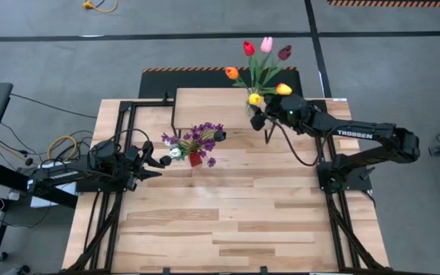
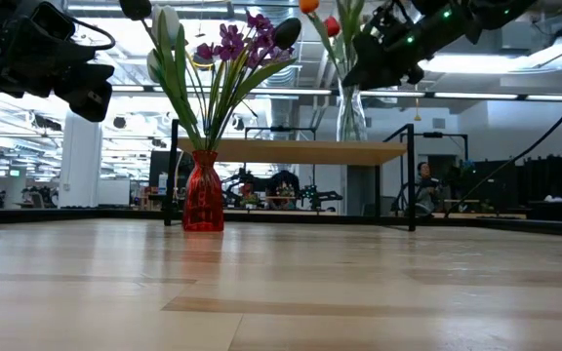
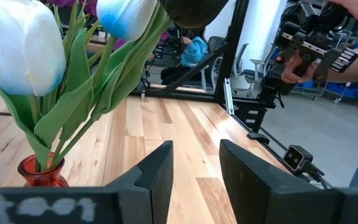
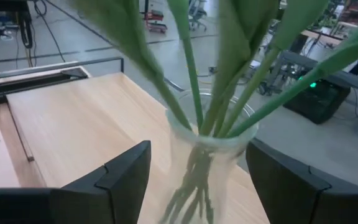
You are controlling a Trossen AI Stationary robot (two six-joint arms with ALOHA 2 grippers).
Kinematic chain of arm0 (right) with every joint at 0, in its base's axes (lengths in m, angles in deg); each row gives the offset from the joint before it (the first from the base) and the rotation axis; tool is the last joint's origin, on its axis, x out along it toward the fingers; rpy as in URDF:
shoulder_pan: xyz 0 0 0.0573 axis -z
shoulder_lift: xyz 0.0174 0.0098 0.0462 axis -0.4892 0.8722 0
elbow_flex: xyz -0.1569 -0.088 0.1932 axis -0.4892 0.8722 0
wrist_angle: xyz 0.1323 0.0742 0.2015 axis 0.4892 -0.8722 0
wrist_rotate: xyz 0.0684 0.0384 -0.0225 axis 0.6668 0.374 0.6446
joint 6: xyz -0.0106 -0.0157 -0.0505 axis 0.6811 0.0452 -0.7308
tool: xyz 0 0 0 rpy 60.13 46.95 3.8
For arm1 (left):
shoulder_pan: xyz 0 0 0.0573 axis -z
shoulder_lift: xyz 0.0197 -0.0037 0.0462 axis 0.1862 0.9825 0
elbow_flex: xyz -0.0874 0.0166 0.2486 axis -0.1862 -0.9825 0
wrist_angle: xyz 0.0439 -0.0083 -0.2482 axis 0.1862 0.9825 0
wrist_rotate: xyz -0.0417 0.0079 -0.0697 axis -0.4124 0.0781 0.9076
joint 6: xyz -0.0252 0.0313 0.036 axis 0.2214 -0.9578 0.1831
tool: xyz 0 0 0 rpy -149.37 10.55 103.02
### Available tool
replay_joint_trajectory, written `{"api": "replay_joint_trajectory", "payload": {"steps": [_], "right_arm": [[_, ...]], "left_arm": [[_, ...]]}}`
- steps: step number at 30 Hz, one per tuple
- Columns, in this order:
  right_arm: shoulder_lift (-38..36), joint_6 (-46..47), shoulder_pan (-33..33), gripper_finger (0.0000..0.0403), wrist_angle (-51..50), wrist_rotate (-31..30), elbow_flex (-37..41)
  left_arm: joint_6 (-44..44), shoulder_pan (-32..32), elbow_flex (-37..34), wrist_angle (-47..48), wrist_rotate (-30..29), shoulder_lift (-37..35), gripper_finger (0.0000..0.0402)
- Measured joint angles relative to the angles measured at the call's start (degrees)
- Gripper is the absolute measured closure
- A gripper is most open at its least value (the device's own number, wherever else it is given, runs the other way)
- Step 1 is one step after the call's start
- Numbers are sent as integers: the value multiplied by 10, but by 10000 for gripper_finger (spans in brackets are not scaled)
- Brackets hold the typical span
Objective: Pick and place flowers into a vace then onto a shelf
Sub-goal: Put the transparent vase with flowers on the shelf, then put the red vase with flowers on the shelf
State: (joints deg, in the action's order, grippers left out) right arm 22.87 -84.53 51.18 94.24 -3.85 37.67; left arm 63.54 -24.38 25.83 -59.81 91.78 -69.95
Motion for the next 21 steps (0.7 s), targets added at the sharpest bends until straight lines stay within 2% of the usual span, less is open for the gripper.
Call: {"api": "replay_joint_trajectory", "payload": {"steps": [13,21], "right_arm": [[-22,-11,9,147,-90,-17,0],[-81,-22,-34,147,-198,-49,0]], "left_arm": [[0,0,0,0,0,0,282],[0,0,0,0,0,0,282]]}}
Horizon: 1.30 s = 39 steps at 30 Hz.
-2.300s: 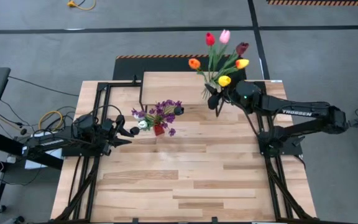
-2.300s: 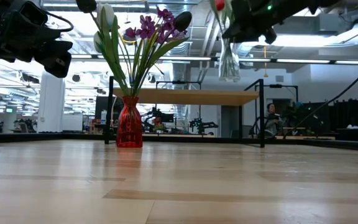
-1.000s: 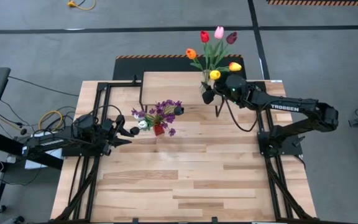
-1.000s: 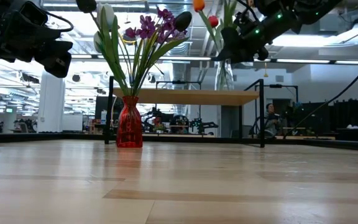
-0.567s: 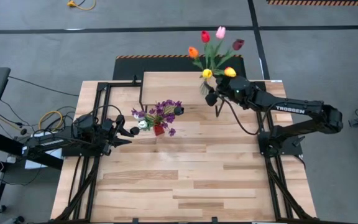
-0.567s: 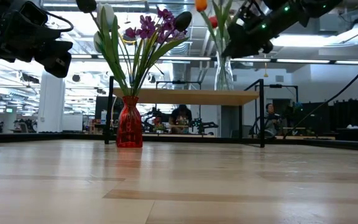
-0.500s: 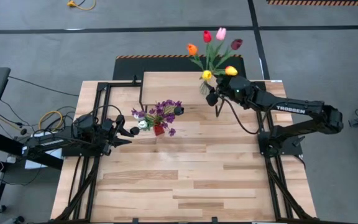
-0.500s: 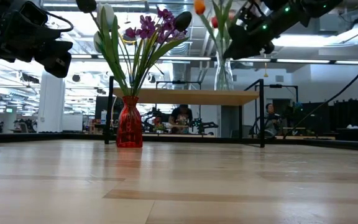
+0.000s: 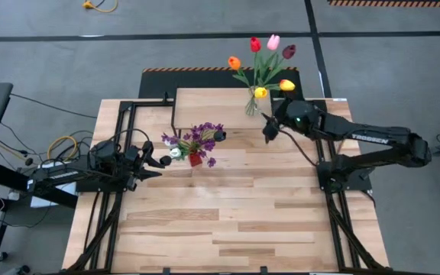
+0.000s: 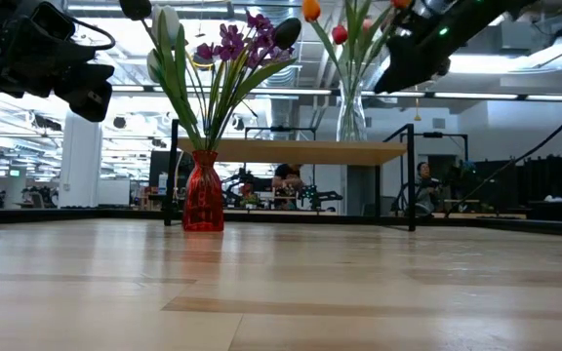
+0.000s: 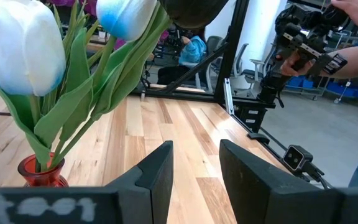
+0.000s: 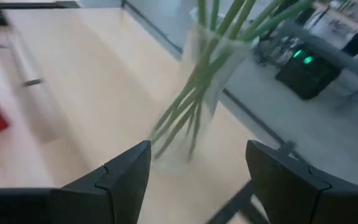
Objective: Pick and place flowers into a vace then onto a shelf
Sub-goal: Put the red vase with flowers on the shelf
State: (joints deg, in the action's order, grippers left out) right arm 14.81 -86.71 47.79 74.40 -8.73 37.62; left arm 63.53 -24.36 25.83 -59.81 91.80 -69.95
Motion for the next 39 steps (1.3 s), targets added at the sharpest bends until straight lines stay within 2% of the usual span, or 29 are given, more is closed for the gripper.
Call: {"api": "replay_joint_trajectory", "payload": {"steps": [4,9,14,18,24,29,39], "right_arm": [[-47,68,-48,147,-80,1,0],[-88,187,-151,147,-149,2,0],[-97,282,-275,147,-152,-3,14],[-81,373,-370,147,-154,-31,21],[-47,461,-472,147,-119,-88,21],[-15,494,-503,147,-118,-97,21],[44,496,-500,147,-84,-103,21]], "left_arm": [[0,0,0,0,0,0,282],[0,0,0,0,0,0,282],[0,0,0,0,0,0,282],[0,0,0,0,0,0,282],[0,0,0,0,0,0,282],[0,0,0,0,0,0,282],[0,0,0,0,0,0,282]]}}
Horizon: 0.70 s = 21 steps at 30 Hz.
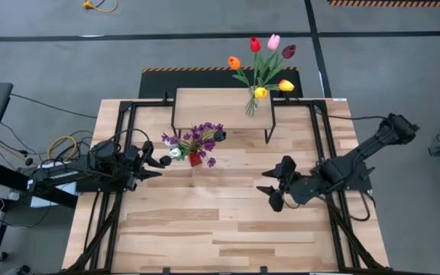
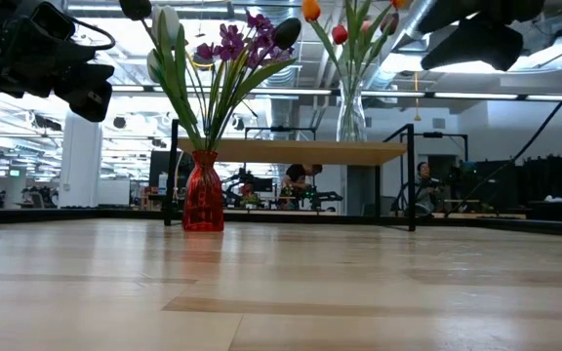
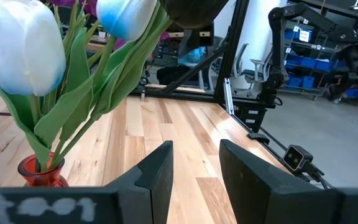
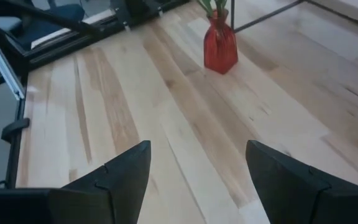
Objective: Pick and place flowers into a vace then onto a shelf
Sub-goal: Put the red vase with flowers on the shelf
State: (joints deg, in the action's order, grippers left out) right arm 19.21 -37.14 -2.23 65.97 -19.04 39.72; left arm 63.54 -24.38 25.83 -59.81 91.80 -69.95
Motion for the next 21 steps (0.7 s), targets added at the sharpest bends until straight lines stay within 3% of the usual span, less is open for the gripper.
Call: {"api": "replay_joint_trajectory", "payload": {"steps": [8,13,21], "right_arm": [[58,-2,27,147,141,0,0],[63,-7,32,147,159,2,0],[60,-43,32,147,159,1,0]], "left_arm": [[0,0,0,0,0,0,282],[3,0,0,-1,0,0,282],[247,0,-2,-20,-1,0,282]]}}
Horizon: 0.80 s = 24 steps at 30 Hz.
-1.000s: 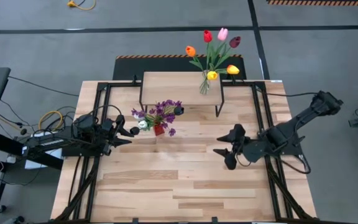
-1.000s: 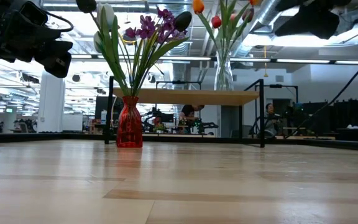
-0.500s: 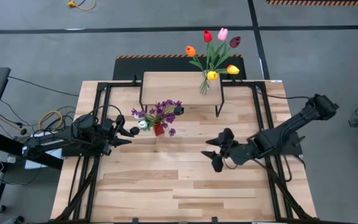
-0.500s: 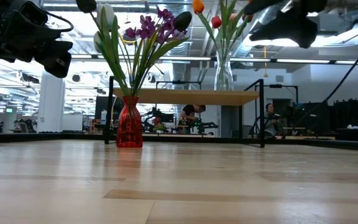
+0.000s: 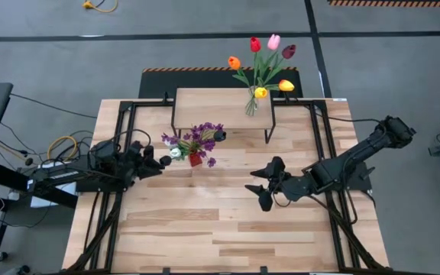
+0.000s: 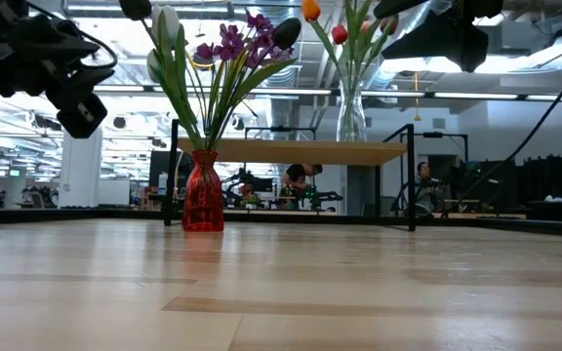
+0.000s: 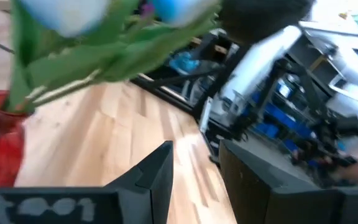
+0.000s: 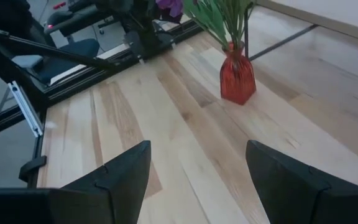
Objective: Pick and place flowers into a vace then onto a shelf
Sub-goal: Put the red vase with flowers on the shelf
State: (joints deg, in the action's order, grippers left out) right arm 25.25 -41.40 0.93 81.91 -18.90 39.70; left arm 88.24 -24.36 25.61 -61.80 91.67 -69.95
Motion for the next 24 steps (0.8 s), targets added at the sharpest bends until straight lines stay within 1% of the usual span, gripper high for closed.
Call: {"api": "replay_joint_trajectory", "payload": {"steps": [6,9,12,14,16,18,19,24], "right_arm": [[1,0,0,147,0,1,0],[1,0,-1,147,0,1,0],[1,0,-1,147,0,1,0],[1,0,-1,147,-1,1,0],[1,-1,-1,147,-1,1,0],[1,-5,-1,147,-1,1,0],[1,-4,-1,147,-1,1,0],[1,-5,-1,147,-1,1,0]], "left_arm": [[8,0,0,0,-67,0,282],[9,0,0,0,-73,0,282],[62,0,0,-1,-76,0,282],[111,0,0,-2,-98,0,282],[118,1,0,-23,-108,0,282],[114,9,0,-78,-84,0,282],[116,15,0,-123,-73,0,282],[178,48,7,-391,-58,0,282]]}}
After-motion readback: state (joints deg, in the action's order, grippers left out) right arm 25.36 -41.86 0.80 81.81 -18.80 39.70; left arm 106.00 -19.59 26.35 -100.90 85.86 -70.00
